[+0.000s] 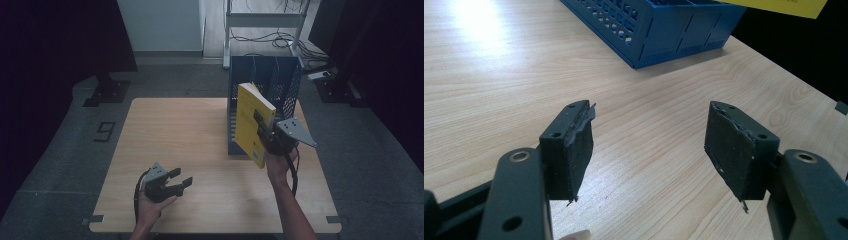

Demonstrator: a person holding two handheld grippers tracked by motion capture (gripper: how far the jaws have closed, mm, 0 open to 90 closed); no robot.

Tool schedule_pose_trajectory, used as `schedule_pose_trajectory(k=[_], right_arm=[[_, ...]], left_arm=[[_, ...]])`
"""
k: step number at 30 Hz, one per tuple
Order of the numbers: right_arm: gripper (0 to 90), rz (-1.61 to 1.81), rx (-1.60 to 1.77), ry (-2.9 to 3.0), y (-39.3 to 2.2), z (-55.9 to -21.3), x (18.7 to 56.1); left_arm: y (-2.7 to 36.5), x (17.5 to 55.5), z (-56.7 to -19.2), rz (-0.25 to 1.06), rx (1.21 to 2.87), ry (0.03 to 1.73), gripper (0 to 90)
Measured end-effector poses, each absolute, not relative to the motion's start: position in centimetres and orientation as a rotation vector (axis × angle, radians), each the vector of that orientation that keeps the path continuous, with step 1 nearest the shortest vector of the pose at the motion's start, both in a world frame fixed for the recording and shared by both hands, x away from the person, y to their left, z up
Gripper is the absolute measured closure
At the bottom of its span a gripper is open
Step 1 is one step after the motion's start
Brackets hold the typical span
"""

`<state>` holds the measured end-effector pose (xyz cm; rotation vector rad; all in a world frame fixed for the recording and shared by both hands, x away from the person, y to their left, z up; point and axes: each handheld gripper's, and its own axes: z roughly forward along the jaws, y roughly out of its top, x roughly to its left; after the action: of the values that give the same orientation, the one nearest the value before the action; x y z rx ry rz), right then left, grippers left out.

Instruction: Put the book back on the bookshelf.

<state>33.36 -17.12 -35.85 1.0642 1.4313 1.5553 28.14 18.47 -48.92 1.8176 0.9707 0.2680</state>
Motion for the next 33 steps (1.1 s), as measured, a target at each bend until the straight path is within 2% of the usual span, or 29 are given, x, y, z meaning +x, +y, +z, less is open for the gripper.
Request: schedule_pose_trajectory(k=[33], right_arm=[[74.4,1.509,1.116,1.415,-16.9,-35.7,35.7]], left_arm=[[18.8,28.2,-48.8,0.262,1.81,0.972,35.7]])
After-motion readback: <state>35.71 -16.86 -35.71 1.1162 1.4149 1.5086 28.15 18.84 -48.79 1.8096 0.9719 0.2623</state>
